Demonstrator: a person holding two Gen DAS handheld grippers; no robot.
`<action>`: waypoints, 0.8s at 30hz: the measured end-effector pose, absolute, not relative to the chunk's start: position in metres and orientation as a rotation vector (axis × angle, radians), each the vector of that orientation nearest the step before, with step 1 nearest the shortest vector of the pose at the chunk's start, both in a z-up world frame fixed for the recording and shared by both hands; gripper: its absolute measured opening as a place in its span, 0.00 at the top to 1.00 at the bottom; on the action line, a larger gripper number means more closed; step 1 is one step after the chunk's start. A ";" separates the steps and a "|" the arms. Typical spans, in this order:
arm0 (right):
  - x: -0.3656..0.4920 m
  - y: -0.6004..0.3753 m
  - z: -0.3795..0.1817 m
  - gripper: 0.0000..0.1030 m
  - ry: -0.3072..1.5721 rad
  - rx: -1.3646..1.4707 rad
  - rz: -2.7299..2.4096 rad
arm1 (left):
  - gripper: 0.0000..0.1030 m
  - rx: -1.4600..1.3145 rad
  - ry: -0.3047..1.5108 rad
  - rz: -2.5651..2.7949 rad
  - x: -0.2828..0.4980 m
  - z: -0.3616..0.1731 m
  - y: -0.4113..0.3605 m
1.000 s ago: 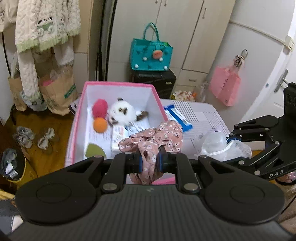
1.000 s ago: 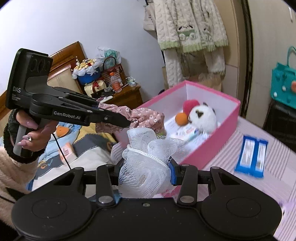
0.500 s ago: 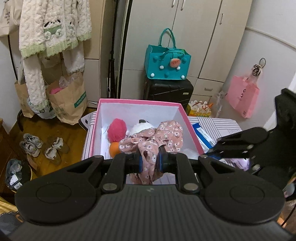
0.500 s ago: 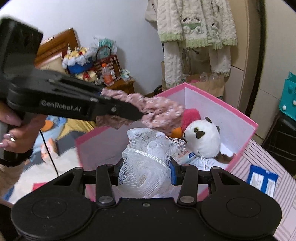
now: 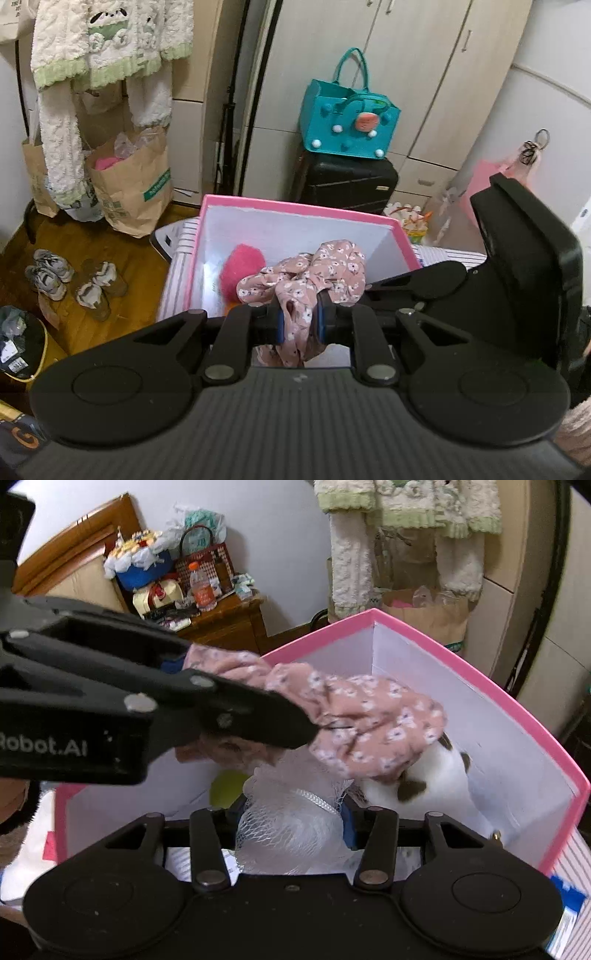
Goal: Organize soft objects
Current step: 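Open the left gripper over the box while the right gripper releases the mesh puff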
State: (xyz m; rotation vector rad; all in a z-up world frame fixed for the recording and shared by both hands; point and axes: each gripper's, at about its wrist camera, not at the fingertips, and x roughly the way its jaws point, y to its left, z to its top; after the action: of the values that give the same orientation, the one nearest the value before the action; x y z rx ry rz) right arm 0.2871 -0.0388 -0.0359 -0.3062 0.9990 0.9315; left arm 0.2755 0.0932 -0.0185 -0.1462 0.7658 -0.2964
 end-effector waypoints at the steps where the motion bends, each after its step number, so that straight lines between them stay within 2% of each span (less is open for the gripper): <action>1: 0.289 -0.037 -0.038 0.46 1.008 -0.329 0.922 | 0.86 -0.146 0.767 -0.287 0.280 -0.020 0.094; 3: 0.290 -0.038 -0.035 0.30 0.963 -0.362 0.892 | 0.86 -0.142 0.781 -0.271 0.288 -0.024 0.094; 5: 0.290 -0.043 -0.031 0.26 0.933 -0.371 0.861 | 0.86 -0.125 0.786 -0.260 0.294 -0.029 0.092; 19: 0.252 -0.111 0.009 0.24 0.809 -0.180 0.812 | 0.83 0.004 0.791 -0.252 0.324 -0.046 0.054; 20: 0.248 -0.116 0.011 0.24 0.805 -0.164 0.806 | 0.81 0.003 0.802 -0.259 0.327 -0.049 0.052; 23: 0.240 -0.125 0.014 0.24 0.787 -0.149 0.785 | 0.65 -0.026 0.850 -0.260 0.336 -0.059 0.050; 24: 0.237 -0.128 0.015 0.24 0.784 -0.144 0.776 | 0.63 -0.029 0.867 -0.257 0.338 -0.061 0.050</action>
State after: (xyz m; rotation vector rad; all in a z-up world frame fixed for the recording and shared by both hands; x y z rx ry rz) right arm 0.2371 -0.1284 0.0153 -0.1435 0.7835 0.7758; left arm 0.3378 0.0499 -0.0614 -0.0293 0.8668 -0.2566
